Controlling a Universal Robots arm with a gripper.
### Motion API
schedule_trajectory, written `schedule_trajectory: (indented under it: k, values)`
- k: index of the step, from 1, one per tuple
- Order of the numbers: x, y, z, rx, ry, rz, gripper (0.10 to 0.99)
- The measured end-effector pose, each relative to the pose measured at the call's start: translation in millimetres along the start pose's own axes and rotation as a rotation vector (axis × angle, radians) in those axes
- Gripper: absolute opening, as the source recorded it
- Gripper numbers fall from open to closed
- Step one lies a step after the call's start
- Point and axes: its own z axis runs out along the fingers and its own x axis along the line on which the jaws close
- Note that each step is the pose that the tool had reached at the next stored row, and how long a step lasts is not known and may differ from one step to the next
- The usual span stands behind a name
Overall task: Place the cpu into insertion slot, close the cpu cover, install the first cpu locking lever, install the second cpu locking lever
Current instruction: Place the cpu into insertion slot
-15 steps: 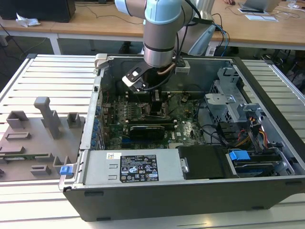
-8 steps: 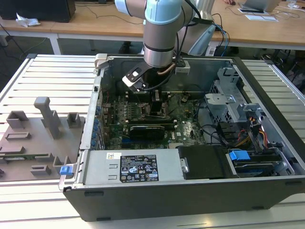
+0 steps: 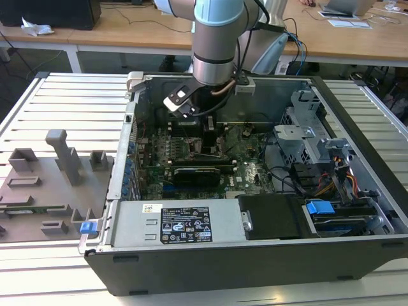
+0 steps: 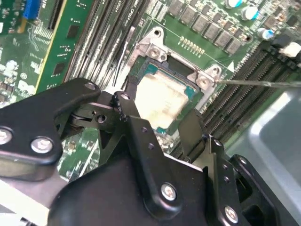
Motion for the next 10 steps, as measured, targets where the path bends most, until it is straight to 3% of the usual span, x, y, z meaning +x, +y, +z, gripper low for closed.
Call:
schedule_trajectory:
  k: [1, 2, 3, 5, 6, 7, 10]
  values:
    - [1.9, 0.0, -2.5, 0.000, -0.0048, 0.000, 0.608]
    - [3.3, -0.1, -3.5, 0.000, -0.0070, 0.000, 0.537]
    - [3.5, 0.0, -3.5, 0.000, -0.0071, 0.000, 0.412]
    - [3.1, -0.6, -2.9, 0.000, -0.0069, 0.000, 0.294]
    - [2.6, -0.9, -2.4, 0.000, -0.0070, -0.001, 0.173]
    - [1.9, -1.0, -1.6, 0.000, -0.0070, -0.001, 0.114]
    - [-1.5, -1.1, 3.6, 0.000, -0.0067, -0.003, 0.106]
